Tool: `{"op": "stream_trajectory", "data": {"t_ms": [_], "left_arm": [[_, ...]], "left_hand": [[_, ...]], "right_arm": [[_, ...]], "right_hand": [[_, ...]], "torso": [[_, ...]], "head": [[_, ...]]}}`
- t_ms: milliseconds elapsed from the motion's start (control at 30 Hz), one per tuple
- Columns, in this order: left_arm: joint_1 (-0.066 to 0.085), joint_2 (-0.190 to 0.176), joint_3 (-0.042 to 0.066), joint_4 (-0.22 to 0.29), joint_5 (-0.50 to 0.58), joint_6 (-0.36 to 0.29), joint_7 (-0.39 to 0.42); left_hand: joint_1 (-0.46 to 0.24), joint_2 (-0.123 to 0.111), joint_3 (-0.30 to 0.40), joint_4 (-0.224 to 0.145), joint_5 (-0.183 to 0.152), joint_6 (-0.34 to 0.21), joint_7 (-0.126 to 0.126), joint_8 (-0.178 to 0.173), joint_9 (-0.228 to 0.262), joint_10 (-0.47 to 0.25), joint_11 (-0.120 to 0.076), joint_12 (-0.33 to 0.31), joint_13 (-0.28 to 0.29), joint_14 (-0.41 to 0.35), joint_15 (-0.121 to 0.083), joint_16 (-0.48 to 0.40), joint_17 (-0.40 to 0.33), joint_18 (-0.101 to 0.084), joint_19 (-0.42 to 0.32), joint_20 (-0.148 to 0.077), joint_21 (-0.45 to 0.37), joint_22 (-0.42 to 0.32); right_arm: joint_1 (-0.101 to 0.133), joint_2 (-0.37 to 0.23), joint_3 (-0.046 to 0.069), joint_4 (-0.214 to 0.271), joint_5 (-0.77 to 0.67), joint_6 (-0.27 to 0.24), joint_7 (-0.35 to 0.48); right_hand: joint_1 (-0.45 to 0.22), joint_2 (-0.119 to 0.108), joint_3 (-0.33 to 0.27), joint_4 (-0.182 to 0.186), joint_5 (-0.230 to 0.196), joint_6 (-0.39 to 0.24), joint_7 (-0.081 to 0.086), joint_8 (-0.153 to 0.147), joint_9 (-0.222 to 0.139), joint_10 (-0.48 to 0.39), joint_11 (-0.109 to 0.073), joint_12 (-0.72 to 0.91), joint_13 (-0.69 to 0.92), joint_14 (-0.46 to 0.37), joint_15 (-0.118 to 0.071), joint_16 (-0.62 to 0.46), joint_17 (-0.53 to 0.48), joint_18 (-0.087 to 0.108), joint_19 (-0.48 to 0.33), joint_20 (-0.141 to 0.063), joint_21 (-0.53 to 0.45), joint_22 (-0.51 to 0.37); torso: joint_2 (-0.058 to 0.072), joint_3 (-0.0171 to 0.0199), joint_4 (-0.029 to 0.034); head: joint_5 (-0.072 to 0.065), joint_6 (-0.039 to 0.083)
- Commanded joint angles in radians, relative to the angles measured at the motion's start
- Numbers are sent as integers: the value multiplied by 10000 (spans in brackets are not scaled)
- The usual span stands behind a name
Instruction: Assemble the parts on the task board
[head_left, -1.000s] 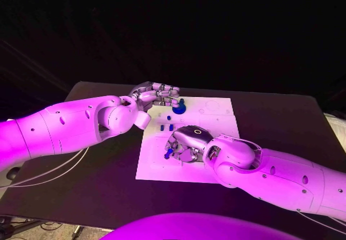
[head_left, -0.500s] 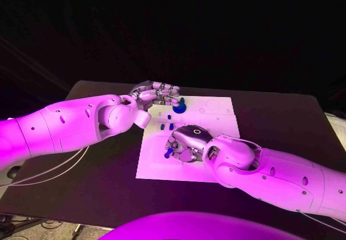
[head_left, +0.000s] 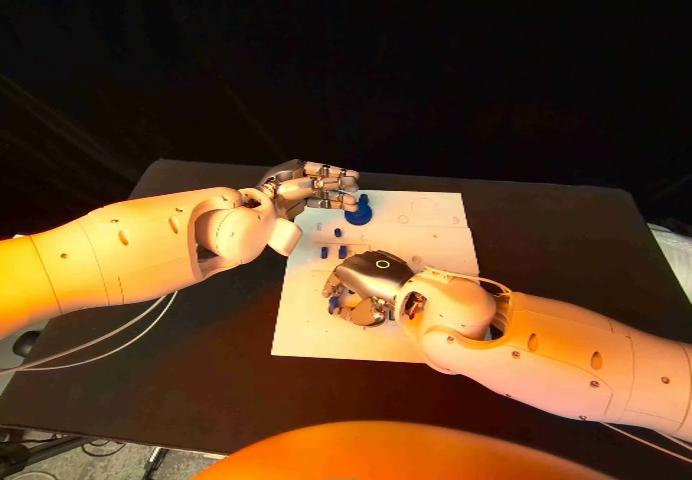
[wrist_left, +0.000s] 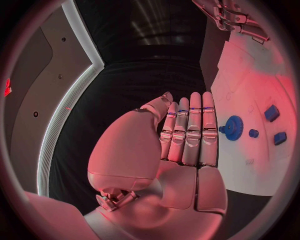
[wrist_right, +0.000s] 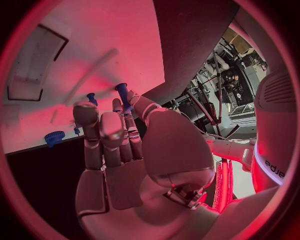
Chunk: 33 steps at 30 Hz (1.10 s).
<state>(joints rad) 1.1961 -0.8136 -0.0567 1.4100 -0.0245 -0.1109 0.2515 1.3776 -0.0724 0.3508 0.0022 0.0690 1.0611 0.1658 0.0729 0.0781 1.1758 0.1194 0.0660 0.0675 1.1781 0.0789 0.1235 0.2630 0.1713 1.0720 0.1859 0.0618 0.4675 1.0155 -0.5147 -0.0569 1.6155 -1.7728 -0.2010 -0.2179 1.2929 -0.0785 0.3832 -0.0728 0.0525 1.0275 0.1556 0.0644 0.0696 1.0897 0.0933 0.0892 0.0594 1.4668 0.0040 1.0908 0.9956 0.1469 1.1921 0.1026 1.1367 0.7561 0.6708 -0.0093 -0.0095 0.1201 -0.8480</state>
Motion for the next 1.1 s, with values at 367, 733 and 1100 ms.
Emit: {"op": "stream_trajectory", "data": {"t_ms": [367,733,1100], "left_arm": [[3,25,7,-15,24,180,59],[1,-11,6,-26,24,155,73],[-31,-33,1,-54,24,123,95]], "left_hand": [[35,-11,-30,-34,34,16,53,-50,-16,-18,38,-18,-2,56,20,-67,-16,119,53,4,20,-12],[35,-11,-30,-34,34,16,53,-50,-16,-18,38,-18,-2,56,20,-67,-16,119,53,4,20,-12],[38,9,-31,-32,34,19,49,-45,-14,-10,35,-15,0,68,20,-93,-22,120,68,5,24,-92]], "right_arm": [[-40,-478,-2,391,197,-2004,439],[518,-3001,259,1827,3577,-2465,199],[705,-5137,172,2651,4239,-1777,-1560]], "right_hand": [[168,-254,-1336,94,31,-1283,-2,22,6,-1747,288,71,92,-89,232,-660,-831,194,-596,236,-812,-1161],[124,111,-1812,387,789,-336,33,369,169,1128,-188,2062,731,-287,-97,-1515,-1724,378,-1026,14,-1601,-2257],[-874,78,-3265,1639,2609,62,-443,972,336,2544,-639,10022,9160,722,-499,3107,3357,-509,1463,-417,1849,3052]], "torso": [[10,26,-11],[-9,4,-47],[-24,55,-296]], "head": [[-18,20],[-345,271],[-549,406]]}}
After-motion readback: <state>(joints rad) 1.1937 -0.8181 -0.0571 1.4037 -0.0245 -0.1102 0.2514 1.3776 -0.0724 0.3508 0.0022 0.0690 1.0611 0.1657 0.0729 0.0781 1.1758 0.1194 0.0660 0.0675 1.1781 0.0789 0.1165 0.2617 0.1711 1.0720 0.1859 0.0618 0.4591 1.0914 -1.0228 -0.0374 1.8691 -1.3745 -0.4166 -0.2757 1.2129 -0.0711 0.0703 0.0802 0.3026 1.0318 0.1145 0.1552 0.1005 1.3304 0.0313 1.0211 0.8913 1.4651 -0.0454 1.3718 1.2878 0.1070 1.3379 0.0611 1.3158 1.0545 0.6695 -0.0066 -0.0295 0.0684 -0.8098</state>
